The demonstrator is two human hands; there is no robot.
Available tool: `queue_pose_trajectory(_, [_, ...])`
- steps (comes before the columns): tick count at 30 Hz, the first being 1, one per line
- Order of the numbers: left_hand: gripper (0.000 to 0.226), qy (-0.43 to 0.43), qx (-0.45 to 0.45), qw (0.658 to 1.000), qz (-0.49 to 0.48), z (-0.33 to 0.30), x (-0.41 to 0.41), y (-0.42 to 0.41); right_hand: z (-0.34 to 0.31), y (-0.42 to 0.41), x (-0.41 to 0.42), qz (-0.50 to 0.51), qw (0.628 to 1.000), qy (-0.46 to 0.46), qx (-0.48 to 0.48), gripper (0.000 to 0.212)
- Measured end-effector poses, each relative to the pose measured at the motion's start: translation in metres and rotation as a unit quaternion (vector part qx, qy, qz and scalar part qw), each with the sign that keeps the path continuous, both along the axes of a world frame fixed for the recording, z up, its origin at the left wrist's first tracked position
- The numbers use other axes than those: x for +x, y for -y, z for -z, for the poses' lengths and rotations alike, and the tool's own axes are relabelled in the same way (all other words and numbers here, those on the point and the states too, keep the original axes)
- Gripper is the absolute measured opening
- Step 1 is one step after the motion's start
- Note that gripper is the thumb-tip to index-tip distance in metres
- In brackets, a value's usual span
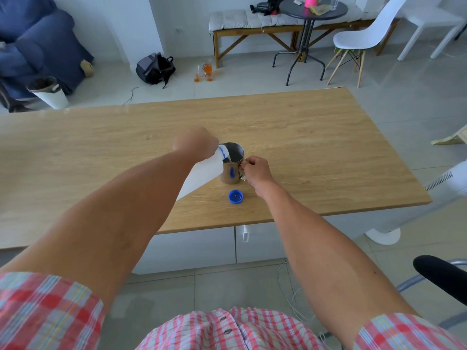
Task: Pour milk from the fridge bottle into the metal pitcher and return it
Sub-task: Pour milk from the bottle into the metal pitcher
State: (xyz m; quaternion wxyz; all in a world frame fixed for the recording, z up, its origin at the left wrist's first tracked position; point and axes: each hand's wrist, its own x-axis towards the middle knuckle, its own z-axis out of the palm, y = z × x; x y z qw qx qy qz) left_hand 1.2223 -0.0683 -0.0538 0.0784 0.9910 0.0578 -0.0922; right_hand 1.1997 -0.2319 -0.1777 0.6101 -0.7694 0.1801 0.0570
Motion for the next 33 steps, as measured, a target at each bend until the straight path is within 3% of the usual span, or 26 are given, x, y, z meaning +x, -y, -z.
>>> queue_pose_trajectory(33, [0.024,-0.003,-0.001,1.000,0.007,-0.0014,0.0017,-0.0002,-0.0019,-0.0002,-0.0012,-0.002,1.000,0.008,0.016,0.020])
